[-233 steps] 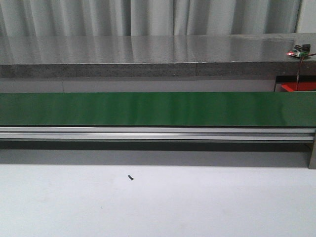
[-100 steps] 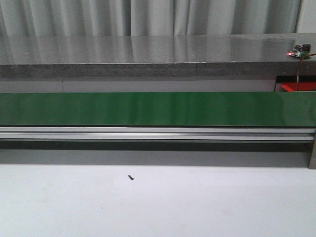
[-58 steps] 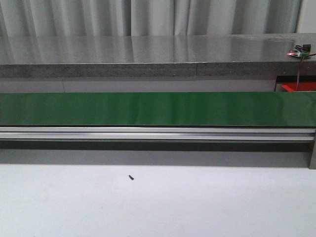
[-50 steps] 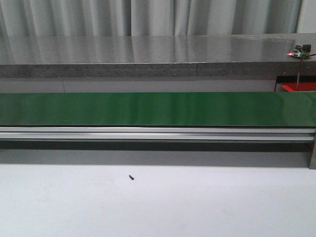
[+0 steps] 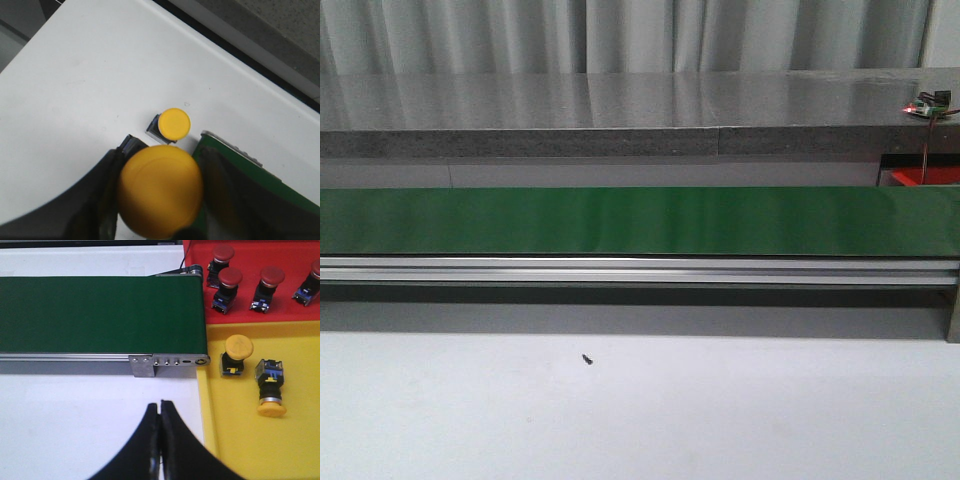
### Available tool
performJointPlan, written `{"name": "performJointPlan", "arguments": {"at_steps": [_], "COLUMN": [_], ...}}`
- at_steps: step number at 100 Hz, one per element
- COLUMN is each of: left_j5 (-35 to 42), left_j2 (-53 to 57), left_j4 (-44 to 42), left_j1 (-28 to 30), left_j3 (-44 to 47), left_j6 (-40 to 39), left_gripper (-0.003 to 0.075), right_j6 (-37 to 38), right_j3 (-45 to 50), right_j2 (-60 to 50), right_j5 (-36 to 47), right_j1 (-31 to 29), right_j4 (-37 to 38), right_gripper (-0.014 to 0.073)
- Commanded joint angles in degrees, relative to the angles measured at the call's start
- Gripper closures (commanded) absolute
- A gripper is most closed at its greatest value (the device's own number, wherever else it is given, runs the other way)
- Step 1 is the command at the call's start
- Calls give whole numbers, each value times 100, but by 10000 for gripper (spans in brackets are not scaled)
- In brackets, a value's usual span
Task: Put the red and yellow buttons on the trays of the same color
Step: 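Lift the yellow button and set it on the belt with the left gripper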
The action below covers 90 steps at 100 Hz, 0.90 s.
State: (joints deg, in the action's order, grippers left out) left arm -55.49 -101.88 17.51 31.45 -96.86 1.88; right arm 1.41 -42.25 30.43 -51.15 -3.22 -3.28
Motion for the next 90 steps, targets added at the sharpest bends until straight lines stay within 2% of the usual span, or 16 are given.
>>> {"name": "performJointPlan", "arguments": {"at_steps": [1,20,47,58,90], "left_j5": [484,885,1230,1464,1430], "left_j2": [664,1200,1187,1101,606], "left_j4": [189,230,278,278,650], "left_j1": [-108,-510,-1140,-1241,-1252], "left_j3": [300,1195,1714,1891,1916], "left_j6": [108,213,216,216,226], "left_gripper": [470,470,470,470,470], "right_j6": [-31,-31,-31,-31,-31], "right_j3": [-150,-150,-150,-150,-150], "right_j2": [15,15,15,15,15], "right_j5": [342,318,243,243,214], "right_j1": [13,13,13,13,13], "right_j4": [9,9,9,9,9], "right_gripper": [661,661,661,661,661]}}
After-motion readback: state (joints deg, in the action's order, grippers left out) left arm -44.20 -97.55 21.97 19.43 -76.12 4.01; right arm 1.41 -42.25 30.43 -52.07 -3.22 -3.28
